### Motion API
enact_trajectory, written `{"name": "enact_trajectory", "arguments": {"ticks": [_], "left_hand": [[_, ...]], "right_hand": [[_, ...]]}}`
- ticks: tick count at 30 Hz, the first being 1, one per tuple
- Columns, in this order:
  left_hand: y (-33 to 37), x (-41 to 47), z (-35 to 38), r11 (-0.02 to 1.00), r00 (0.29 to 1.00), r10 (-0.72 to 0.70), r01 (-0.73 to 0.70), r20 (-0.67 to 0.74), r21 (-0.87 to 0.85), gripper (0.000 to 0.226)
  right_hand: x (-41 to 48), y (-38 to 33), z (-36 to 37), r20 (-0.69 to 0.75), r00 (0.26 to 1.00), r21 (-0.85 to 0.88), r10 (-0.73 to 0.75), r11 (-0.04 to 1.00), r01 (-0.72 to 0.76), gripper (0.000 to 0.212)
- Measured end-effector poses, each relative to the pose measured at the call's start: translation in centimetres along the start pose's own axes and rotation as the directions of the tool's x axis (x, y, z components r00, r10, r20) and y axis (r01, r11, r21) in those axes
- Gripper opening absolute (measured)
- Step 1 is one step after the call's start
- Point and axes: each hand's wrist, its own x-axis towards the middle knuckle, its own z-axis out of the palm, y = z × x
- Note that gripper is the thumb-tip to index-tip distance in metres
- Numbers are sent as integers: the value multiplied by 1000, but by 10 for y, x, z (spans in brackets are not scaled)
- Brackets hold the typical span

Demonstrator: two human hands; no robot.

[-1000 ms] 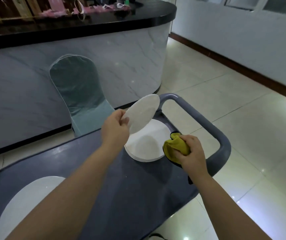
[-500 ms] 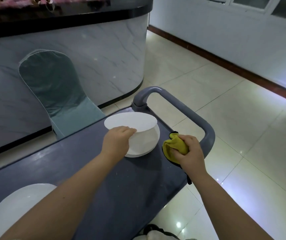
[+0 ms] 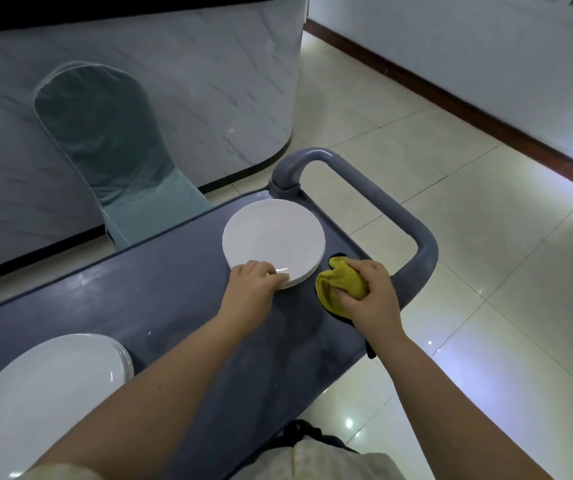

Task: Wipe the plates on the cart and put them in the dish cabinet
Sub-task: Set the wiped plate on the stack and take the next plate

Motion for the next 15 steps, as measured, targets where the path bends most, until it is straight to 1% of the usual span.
{"name": "enact_trajectory", "arguments": {"ticks": [2,5,7,8,9,10,11,13,15], "left_hand": [[2,-6,-14,997,994,-73,73,-81,-3,30],[-10,-26,-47,975,956,-219,224,-195,4,26],[-25,-52,-72,934,911,-347,357,-223,5,27],[-33,-69,-84,896,874,-432,443,-222,2,28],[-40,-88,-95,843,823,-526,539,-214,-3,27],[-45,-109,-106,769,751,-628,639,-203,-14,27],[-48,-131,-115,678,660,-725,734,-199,-34,29],[-50,-177,-127,474,450,-871,875,-197,-97,31],[-47,-222,-136,288,249,-946,940,-209,-183,32]], "right_hand": [[5,-13,13,45,998,14,-53,999,53,42],[11,-38,41,143,981,40,-132,991,127,43],[13,-54,65,221,957,92,-190,981,173,44],[11,-62,78,261,941,120,-216,974,190,44],[9,-69,92,299,924,142,-240,968,206,44],[6,-76,106,335,904,159,-265,962,223,44],[1,-83,120,374,881,170,-289,955,241,44],[-11,-93,148,458,826,186,-328,944,272,44],[-26,-103,173,541,766,197,-348,938,286,45]]}}
